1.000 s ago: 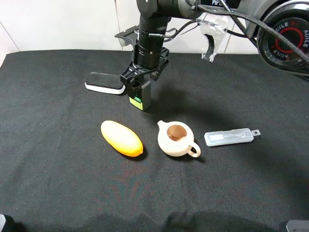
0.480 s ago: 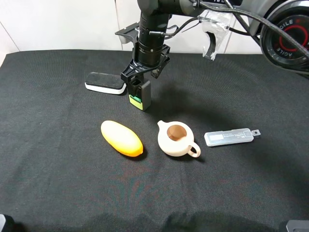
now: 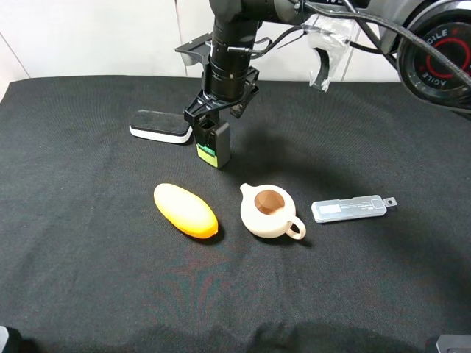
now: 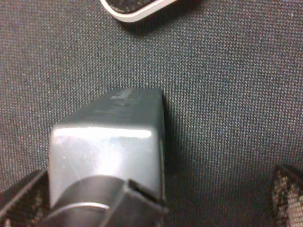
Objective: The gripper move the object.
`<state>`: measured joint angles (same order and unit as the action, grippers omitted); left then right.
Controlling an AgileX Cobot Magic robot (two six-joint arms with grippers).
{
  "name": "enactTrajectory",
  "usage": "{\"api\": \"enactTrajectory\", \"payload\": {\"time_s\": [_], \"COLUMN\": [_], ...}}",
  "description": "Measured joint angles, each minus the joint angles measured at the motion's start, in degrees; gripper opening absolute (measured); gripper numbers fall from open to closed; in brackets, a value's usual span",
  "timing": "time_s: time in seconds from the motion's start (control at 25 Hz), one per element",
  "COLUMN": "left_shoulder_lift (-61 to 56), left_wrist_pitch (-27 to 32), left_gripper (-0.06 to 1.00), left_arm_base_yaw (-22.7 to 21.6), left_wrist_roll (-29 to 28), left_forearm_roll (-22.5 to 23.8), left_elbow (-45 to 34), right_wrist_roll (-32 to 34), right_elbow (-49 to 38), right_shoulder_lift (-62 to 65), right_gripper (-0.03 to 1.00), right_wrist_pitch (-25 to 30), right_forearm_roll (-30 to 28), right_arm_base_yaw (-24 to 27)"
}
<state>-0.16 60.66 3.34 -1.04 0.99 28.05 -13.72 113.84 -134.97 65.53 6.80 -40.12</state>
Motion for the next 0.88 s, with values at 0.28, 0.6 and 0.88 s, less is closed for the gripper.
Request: {"api": "enactTrajectory", "payload": {"time_s": [0.28, 0.6, 0.88], "left_shoulder_lift": [0.0, 0.0, 0.0], "left_wrist_pitch": [0.0, 0.0, 0.0], "left_gripper": [0.68, 0.68, 0.68], "left_arm_base_yaw": [0.0, 0.0, 0.0], "left_wrist_roll": [0.0, 0.0, 0.0], "left_forearm_roll": [0.0, 0.0, 0.0], "left_elbow": [0.0, 0.0, 0.0], "right_wrist_roll": [0.0, 0.0, 0.0], "right_elbow": [0.0, 0.0, 0.0], "right_shoulder_lift": [0.0, 0.0, 0.0], "right_gripper": [0.48, 0.3, 0.3], "right_wrist_pitch": [-0.3, -0.3, -0.1], "right_forearm_roll": [0.1, 0.4, 0.3], "right_arm_base_yaw": [0.0, 0.0, 0.0]}}
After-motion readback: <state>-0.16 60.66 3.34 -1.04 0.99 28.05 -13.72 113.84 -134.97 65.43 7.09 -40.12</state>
